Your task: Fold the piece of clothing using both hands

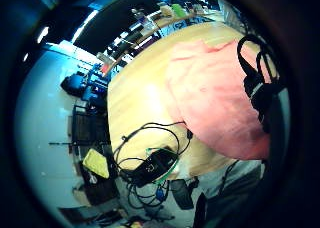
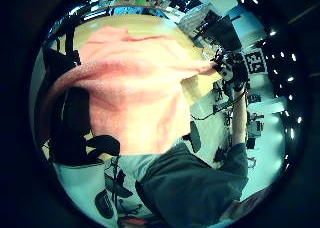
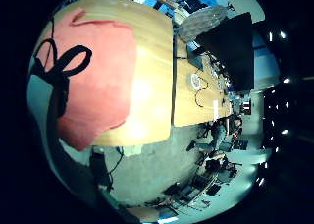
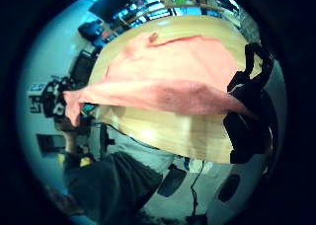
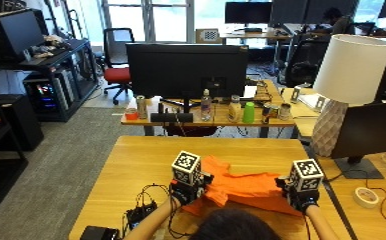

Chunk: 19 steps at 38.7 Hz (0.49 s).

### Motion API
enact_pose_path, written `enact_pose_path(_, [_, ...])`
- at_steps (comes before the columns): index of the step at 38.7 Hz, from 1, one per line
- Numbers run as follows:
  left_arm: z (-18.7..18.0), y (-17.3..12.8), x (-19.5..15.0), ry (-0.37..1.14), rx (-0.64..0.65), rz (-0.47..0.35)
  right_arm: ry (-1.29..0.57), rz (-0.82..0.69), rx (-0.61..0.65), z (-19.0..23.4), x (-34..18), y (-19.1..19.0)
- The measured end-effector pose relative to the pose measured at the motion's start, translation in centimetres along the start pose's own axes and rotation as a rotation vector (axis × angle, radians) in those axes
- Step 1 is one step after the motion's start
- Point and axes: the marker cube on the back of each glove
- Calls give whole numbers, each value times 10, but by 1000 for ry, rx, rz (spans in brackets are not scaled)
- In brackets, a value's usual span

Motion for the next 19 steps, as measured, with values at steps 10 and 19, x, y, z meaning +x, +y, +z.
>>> enact_pose_path(10, [-19,-28,-12,26,-43,-36,-23,24,-52,-31,0,-21])
enact_pose_path(19, [-17,-39,-17,50,-72,-41,-56,24,-91,-41,-5,-19])
